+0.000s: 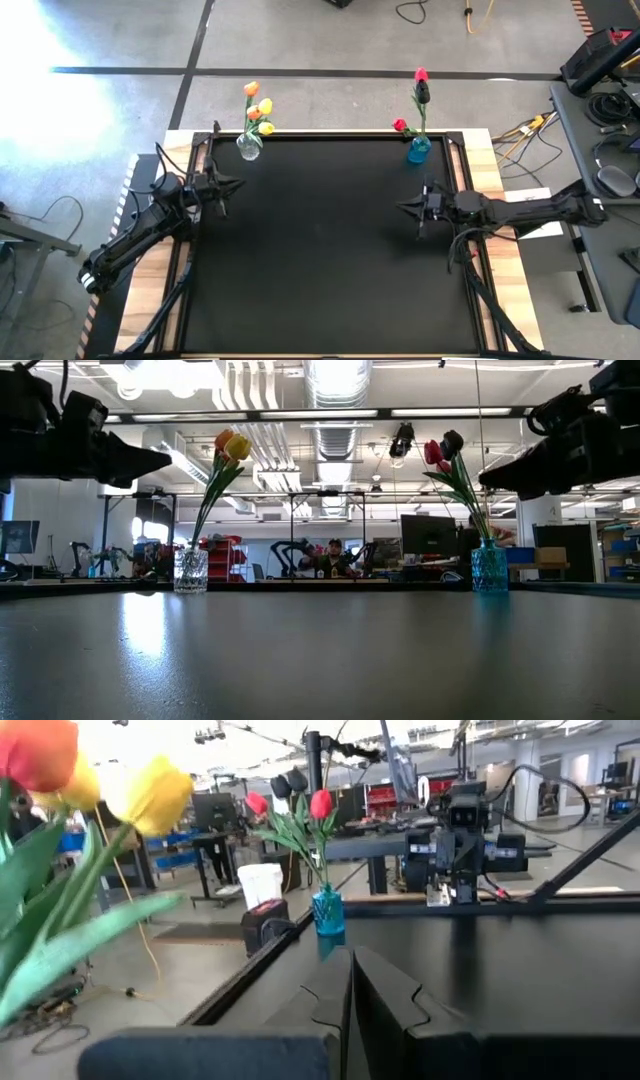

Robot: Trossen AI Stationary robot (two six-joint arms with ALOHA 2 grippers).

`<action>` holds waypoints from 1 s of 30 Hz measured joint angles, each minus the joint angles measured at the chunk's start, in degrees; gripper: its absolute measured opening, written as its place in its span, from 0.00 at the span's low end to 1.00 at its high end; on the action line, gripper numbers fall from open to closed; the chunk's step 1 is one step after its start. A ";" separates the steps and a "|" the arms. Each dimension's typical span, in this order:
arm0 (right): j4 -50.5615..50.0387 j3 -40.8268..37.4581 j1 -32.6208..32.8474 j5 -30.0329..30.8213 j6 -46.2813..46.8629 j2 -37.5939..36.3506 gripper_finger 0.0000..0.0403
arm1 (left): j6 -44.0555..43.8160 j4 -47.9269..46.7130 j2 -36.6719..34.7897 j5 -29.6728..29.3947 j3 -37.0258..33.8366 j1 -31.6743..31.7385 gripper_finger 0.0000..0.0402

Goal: Sort flowers into vase by color
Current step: Return to Home Position

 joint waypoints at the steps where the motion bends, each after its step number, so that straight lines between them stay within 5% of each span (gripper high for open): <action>1: -0.56 0.00 0.00 -0.03 0.25 -0.96 0.02 | -0.02 -0.57 0.00 0.00 0.00 0.00 0.00; 13: -9.82 -0.02 0.00 1.42 -3.76 -19.68 0.02 | -4.85 -0.54 0.00 1.51 -0.02 0.00 0.00; 18: -13.22 -0.04 0.02 -0.79 -2.24 -20.00 0.02 | -5.34 -0.28 0.02 1.02 -0.02 0.01 0.00; 27: -7.78 -0.07 -0.02 14.69 -8.82 -20.02 0.02 | -5.78 -0.89 1.21 0.42 -0.02 0.00 0.00; 30: -9.50 -0.07 -0.02 15.26 -8.81 -19.71 0.02 | -5.52 -0.92 2.01 0.42 -0.02 0.00 0.00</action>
